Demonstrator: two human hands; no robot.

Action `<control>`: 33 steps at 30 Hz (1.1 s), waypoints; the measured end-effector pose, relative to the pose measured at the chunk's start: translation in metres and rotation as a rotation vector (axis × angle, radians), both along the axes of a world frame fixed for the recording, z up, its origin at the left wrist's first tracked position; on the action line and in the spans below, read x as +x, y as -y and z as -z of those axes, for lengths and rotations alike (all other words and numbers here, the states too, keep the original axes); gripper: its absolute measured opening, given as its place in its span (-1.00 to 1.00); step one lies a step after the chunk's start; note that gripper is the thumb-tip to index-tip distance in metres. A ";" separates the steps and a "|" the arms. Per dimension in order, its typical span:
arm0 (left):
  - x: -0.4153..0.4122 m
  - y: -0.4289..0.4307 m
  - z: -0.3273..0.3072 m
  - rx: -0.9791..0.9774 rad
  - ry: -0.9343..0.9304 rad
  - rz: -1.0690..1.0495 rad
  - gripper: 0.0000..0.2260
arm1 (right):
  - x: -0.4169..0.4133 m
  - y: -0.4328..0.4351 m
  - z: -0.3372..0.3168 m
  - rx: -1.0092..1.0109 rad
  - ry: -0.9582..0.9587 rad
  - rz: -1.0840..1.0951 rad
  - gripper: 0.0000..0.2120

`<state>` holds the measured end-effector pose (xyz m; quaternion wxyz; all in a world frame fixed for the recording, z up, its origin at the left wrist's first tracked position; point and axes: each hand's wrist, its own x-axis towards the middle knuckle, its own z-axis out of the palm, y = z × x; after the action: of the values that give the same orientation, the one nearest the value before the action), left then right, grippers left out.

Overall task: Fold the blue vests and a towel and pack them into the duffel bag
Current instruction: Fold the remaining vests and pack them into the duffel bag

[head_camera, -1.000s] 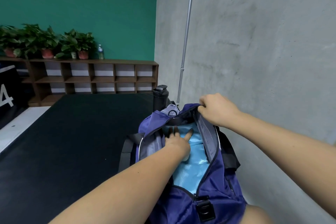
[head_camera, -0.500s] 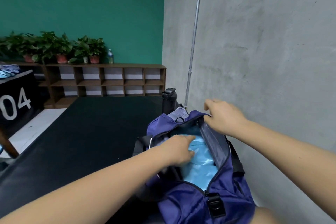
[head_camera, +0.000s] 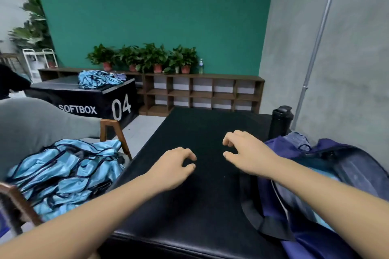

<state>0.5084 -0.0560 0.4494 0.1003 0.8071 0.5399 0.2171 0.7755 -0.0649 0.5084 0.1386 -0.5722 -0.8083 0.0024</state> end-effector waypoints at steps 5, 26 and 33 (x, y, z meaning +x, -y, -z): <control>-0.088 -0.001 0.021 -0.033 0.006 -0.178 -0.71 | -0.079 -0.017 0.035 -0.099 -0.026 -0.116 -0.72; -0.402 -0.080 0.072 -0.182 -0.069 -0.832 -0.64 | -0.192 -0.037 0.156 -0.139 -0.024 -0.153 -0.48; -0.418 -0.095 0.082 -0.230 -0.063 -0.859 -0.46 | -0.190 -0.035 0.160 -0.113 0.001 -0.133 -0.44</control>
<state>0.0901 0.0385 0.3676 0.0739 0.4995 0.8495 0.1530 0.5856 -0.0303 0.3486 0.1053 -0.5243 -0.8431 0.0567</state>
